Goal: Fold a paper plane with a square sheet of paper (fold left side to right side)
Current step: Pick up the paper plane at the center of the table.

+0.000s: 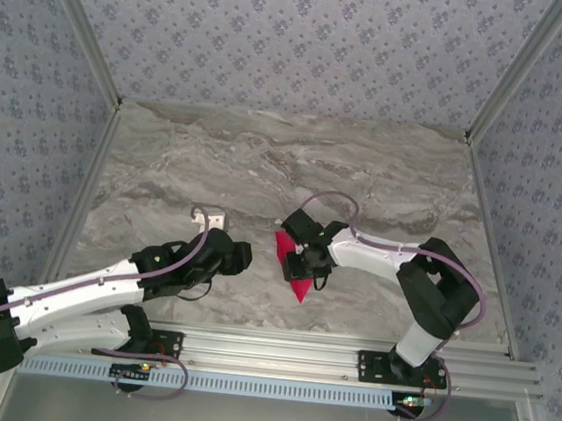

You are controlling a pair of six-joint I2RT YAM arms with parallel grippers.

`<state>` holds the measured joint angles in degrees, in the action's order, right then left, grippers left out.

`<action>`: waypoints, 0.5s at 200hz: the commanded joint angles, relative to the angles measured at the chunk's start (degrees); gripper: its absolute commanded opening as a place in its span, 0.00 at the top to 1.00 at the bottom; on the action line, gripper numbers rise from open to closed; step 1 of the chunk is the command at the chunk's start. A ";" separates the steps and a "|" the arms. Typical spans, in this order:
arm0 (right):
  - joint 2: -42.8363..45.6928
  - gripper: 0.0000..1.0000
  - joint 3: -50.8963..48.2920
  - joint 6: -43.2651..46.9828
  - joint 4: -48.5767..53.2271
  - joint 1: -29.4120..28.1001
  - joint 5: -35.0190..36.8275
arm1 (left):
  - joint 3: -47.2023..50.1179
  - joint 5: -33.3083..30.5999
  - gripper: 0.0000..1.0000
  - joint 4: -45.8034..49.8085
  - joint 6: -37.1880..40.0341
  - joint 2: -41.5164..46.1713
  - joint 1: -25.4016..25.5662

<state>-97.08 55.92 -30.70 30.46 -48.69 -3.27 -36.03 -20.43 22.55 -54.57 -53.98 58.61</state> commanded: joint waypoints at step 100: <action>0.80 0.96 6.46 1.15 7.36 3.06 3.19 | 0.17 -1.89 0.36 2.60 0.40 3.88 -0.22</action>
<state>-98.10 59.07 -30.63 34.74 -47.92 -0.99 -36.03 -20.71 23.49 -54.65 -52.18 58.61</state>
